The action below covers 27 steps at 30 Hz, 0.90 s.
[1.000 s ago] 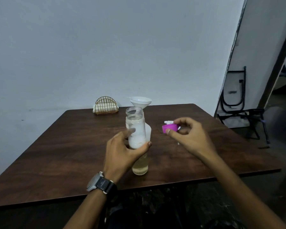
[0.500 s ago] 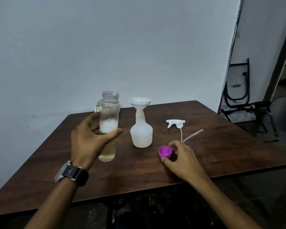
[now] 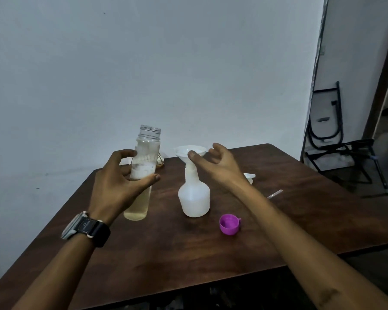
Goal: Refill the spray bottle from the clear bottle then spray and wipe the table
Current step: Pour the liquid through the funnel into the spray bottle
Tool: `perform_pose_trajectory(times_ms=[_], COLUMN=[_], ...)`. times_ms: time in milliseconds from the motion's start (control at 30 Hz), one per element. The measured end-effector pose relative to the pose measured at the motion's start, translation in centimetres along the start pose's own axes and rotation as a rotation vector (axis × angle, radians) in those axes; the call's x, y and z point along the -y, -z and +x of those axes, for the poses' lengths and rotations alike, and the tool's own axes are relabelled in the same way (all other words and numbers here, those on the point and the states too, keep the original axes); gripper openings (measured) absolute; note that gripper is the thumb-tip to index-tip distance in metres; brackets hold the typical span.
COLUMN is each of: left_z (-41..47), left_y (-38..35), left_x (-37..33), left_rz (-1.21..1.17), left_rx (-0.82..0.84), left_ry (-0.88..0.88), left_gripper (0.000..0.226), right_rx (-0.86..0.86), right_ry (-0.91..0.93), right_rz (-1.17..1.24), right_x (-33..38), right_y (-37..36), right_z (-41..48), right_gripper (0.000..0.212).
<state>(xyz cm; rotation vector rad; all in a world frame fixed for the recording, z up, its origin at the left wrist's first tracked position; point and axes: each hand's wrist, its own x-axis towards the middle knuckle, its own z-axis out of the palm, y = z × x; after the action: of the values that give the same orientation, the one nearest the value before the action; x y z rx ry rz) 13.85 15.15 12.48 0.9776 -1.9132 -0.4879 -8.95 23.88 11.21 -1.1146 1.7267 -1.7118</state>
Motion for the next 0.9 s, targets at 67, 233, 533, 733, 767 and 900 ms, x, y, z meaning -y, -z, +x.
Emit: perform_pose_trajectory(times_ms=[67, 233, 533, 733, 767, 900], left_z=[0.5, 1.5, 2.7, 3.6, 3.7, 4.1], left_y=[-0.1, -0.2, 0.5, 0.8, 0.9, 1.2], left_x=[-0.1, 0.1, 0.4, -0.4, -0.5, -0.5], left_rz=[0.013, 0.043, 0.194, 0.364, 0.401, 0.51], left_rx=[0.014, 0.064, 0.11, 0.131, 0.138, 0.164], left_ry=[-0.02, -0.036, -0.099, -0.161, -0.174, -0.221], left_gripper=[0.078, 0.079, 0.076, 0.069, 0.068, 0.064], right_rx=[0.023, 0.041, 0.05, 0.074, 0.081, 0.075], right_ry=[-0.007, 0.031, 0.098, 0.108, 0.111, 0.139], right_rz=[0.017, -0.037, -0.054, -0.023, -0.02, -0.022], right_x=[0.4, 0.2, -1.0, -1.5, -1.5, -1.4], right_y=[-0.8, -1.7, -1.9, -1.9, -1.9, -2.1], right_z=[1.4, 2.8, 3.2, 3.5, 3.4, 3.4], right_gripper=[0.108, 0.102, 0.101, 0.106, 0.111, 0.131])
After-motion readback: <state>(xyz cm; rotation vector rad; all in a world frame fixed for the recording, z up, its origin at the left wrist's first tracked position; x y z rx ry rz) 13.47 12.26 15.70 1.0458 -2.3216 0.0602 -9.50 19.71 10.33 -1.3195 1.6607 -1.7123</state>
